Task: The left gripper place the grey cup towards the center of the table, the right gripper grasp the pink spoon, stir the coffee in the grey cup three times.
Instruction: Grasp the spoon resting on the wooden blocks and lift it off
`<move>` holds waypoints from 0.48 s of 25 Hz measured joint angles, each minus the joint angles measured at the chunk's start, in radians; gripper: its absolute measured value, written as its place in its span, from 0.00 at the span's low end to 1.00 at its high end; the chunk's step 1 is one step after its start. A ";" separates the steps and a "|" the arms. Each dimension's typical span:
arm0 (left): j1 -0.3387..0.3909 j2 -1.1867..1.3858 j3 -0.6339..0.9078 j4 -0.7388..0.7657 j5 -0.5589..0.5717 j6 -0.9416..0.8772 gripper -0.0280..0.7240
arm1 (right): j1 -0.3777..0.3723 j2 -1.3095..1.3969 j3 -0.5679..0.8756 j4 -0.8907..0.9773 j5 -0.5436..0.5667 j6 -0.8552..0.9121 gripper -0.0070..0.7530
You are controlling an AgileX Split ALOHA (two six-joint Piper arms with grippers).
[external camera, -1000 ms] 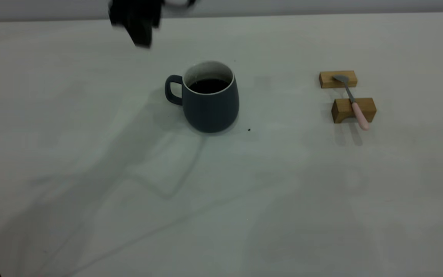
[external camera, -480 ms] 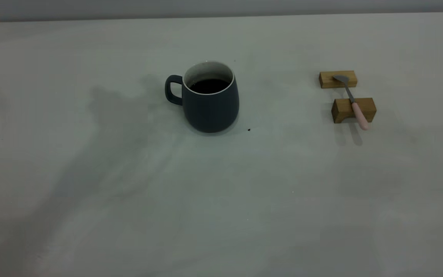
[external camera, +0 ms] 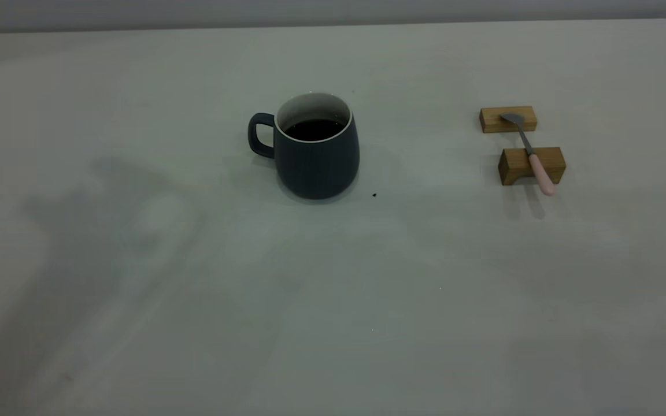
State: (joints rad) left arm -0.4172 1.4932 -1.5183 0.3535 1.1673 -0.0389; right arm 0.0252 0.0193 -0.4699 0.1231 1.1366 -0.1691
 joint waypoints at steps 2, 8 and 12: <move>0.000 -0.106 0.109 -0.057 0.000 -0.018 0.66 | 0.000 0.000 0.000 0.000 0.000 0.000 0.32; 0.000 -0.387 0.445 -0.187 0.000 -0.038 0.66 | 0.000 0.000 0.000 0.000 0.000 0.000 0.32; 0.067 -0.590 0.602 -0.227 0.000 -0.041 0.66 | 0.000 0.000 0.000 0.000 0.000 0.000 0.32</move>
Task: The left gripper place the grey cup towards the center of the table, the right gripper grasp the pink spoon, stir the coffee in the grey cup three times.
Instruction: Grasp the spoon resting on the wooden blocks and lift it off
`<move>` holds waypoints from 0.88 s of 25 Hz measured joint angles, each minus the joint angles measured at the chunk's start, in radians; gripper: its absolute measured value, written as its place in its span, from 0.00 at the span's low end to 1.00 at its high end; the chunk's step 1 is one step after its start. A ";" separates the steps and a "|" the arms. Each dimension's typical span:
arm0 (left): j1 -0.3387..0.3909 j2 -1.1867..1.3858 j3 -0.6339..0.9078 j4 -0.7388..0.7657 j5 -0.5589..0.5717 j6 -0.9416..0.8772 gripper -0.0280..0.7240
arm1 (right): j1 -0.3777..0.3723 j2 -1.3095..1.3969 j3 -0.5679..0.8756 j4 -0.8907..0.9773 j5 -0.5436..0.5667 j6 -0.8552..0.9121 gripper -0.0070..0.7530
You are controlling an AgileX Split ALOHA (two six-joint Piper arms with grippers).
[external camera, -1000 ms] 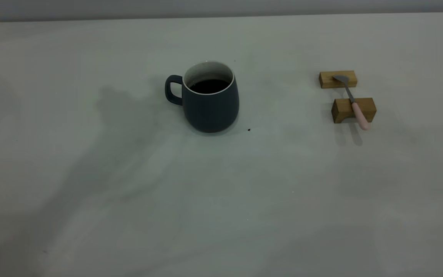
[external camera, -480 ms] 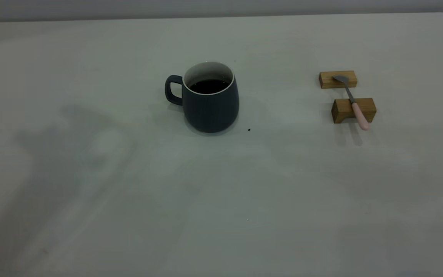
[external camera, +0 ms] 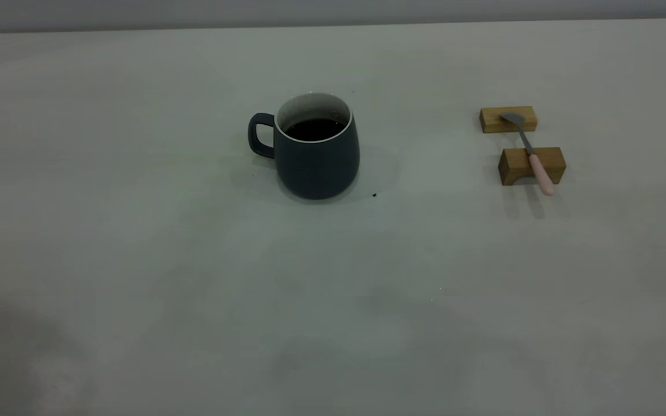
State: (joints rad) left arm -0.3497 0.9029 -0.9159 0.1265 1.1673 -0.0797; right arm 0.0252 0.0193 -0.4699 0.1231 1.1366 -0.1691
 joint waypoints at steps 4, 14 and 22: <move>0.156 -0.211 0.122 -0.003 0.000 0.000 0.66 | 0.000 0.000 0.000 0.000 0.000 0.000 0.32; 0.344 -0.621 0.369 -0.015 -0.008 -0.006 0.66 | 0.000 0.000 0.000 0.003 0.000 0.000 0.32; 0.369 -0.824 0.420 -0.018 -0.022 -0.019 0.66 | 0.000 0.000 0.000 0.003 0.000 0.000 0.32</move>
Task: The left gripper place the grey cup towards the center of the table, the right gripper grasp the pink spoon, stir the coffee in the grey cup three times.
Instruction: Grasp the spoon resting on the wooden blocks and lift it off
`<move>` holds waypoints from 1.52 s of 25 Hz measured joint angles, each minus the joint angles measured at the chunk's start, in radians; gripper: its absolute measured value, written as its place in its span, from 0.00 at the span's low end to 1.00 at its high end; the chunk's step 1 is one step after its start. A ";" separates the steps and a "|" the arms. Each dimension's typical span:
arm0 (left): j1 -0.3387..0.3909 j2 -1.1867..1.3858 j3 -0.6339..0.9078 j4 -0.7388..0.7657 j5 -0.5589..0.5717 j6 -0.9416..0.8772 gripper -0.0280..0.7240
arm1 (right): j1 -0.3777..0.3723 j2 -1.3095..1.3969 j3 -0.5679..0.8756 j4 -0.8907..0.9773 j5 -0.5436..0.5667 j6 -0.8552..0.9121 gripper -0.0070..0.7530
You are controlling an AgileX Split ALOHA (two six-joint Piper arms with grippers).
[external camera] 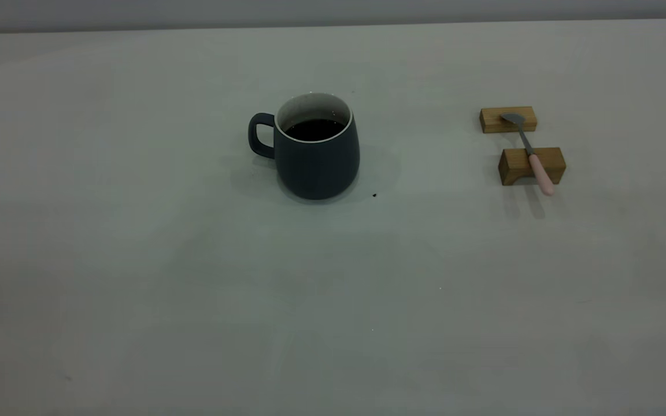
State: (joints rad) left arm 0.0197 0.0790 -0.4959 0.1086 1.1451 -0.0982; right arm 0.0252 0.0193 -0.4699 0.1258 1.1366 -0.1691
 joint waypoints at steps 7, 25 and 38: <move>0.000 -0.089 0.004 -0.008 -0.006 -0.002 0.66 | 0.000 0.000 0.000 0.000 0.000 0.000 0.32; 0.000 -0.098 0.008 -0.044 -0.007 0.041 0.66 | 0.000 0.000 0.000 0.000 0.000 0.000 0.32; 0.000 -0.098 0.008 -0.044 -0.007 0.041 0.66 | 0.000 0.000 0.000 0.032 0.000 0.002 0.32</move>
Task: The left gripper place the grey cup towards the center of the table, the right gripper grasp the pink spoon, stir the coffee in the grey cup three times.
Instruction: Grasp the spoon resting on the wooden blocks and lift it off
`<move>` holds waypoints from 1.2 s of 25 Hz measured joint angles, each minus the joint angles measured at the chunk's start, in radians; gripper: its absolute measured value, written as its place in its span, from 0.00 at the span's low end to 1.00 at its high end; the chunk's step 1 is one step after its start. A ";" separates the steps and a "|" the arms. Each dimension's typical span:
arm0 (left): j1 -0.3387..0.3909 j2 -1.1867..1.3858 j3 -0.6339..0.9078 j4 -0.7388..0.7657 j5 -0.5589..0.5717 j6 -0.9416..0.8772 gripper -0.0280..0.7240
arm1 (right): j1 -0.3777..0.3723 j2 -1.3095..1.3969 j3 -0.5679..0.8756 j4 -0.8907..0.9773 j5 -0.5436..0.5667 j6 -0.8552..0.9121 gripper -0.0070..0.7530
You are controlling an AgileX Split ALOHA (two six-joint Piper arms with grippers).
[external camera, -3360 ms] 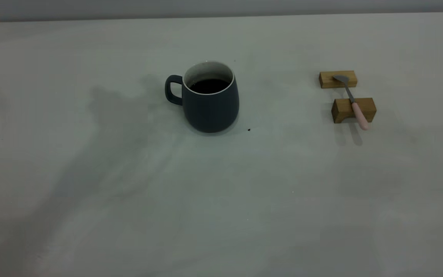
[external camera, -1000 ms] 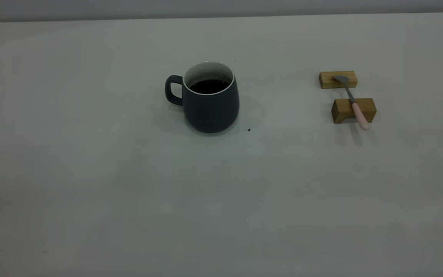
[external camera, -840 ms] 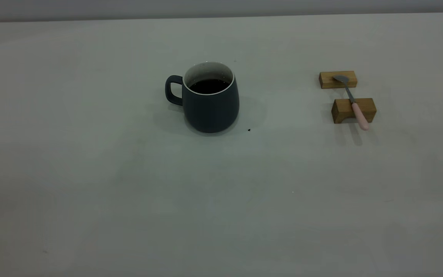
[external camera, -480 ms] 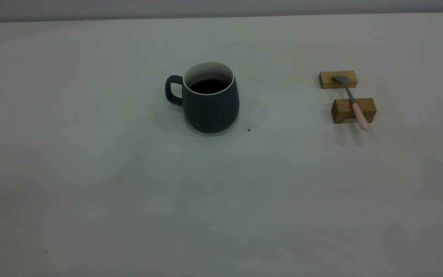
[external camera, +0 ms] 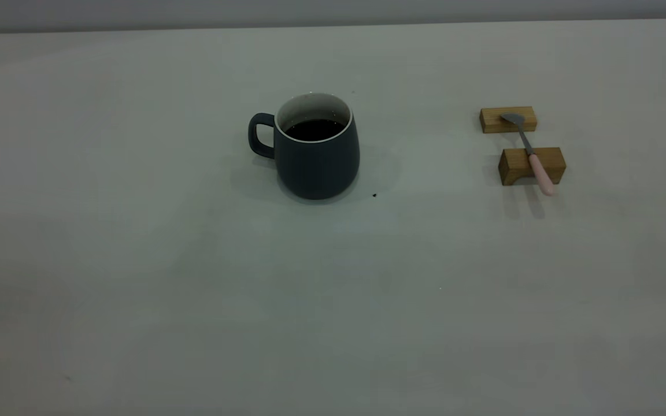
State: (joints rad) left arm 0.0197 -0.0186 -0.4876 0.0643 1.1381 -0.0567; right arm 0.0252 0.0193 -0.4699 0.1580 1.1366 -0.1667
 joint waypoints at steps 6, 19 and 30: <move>0.000 0.000 0.000 0.000 0.000 0.000 0.66 | 0.000 0.030 -0.013 -0.002 -0.035 0.045 0.33; 0.000 0.000 0.000 0.000 0.000 0.001 0.66 | 0.000 0.863 -0.053 -0.026 -0.511 0.121 0.86; 0.000 0.000 0.000 0.000 0.000 0.001 0.66 | 0.018 1.596 -0.256 0.198 -0.658 -0.159 0.90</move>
State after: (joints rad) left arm 0.0197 -0.0186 -0.4876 0.0643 1.1381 -0.0560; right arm 0.0431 1.6155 -0.7259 0.3558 0.4790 -0.3254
